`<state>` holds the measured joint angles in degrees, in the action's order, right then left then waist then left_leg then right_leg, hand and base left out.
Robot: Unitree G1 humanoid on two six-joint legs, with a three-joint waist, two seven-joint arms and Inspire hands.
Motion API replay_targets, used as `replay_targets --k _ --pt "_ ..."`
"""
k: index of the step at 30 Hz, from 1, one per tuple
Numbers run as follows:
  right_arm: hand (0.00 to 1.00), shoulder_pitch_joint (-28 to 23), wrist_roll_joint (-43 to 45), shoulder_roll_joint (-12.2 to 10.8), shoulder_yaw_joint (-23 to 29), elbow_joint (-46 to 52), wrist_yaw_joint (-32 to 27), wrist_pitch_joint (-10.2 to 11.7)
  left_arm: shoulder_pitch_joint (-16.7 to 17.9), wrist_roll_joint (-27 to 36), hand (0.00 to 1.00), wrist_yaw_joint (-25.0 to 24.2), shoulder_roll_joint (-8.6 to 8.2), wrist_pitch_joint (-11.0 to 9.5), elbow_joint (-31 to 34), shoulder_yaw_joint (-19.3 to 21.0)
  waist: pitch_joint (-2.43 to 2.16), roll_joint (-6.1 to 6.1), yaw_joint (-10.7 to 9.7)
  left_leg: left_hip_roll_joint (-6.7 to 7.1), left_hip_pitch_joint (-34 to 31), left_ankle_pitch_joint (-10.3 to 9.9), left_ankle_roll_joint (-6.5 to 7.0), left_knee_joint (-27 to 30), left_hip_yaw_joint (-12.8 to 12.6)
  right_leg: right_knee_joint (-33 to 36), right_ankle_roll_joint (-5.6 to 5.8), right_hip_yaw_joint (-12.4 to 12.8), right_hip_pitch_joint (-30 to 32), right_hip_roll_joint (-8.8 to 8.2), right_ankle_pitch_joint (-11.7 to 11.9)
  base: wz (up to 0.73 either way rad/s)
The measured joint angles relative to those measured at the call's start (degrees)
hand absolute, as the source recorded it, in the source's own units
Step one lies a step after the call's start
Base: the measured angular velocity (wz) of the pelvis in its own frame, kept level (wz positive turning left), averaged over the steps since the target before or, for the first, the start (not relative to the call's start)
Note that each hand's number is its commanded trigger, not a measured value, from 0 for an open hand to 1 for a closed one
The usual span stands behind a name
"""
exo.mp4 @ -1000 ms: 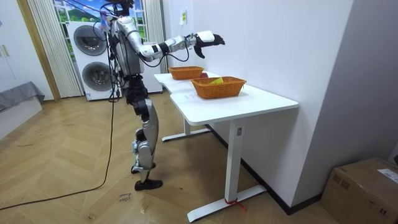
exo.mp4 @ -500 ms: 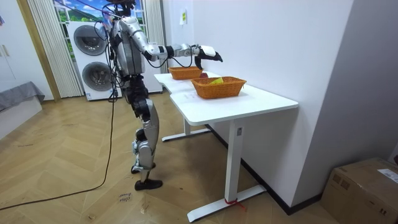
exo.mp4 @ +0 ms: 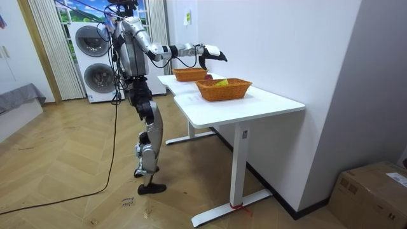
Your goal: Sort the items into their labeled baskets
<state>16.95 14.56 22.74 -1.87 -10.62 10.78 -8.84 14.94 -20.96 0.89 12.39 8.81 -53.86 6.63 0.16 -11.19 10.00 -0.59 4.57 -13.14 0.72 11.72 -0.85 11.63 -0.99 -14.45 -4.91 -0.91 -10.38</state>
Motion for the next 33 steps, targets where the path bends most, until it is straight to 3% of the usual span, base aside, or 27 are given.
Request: replay_targets --k 11,15,19,33 --pt "0.0 0.0 1.91 0.12 -2.06 -0.04 1.34 -0.02 0.24 -0.12 0.0 -0.44 0.57 1.17 0.04 -0.03 0.15 -0.22 1.31 0.02 0.02 0.0 0.0 0.08 0.19 -0.01 0.0 -0.29 -0.03 -0.06 0.0 0.0" --pt "0.0 0.0 2.09 0.15 -3.38 -1.33 1.04 -0.01 0.26 -1.29 0.0 -0.45 0.92 1.17 0.01 -0.08 0.49 -0.67 1.45 0.05 -0.12 0.0 0.0 0.08 0.58 -0.02 0.0 -1.58 -0.07 -0.16 0.0 0.04" --pt "0.0 0.0 3.54 0.2 -3.77 -2.13 1.05 -0.01 0.21 -2.4 0.0 -1.35 1.06 1.17 -0.04 -0.04 0.55 -0.75 1.52 0.22 -0.93 0.0 0.0 0.23 1.25 -0.03 0.0 -2.82 0.26 -0.37 0.0 0.09" --pt "0.0 0.49 4.2 0.2 -6.04 -10.31 0.48 0.05 0.23 -2.42 0.0 -1.62 1.03 1.2 -0.1 -0.15 0.79 -0.4 3.78 0.32 -3.64 0.01 -0.01 1.14 1.78 -0.04 0.0 -2.97 1.87 -0.43 0.0 0.04"
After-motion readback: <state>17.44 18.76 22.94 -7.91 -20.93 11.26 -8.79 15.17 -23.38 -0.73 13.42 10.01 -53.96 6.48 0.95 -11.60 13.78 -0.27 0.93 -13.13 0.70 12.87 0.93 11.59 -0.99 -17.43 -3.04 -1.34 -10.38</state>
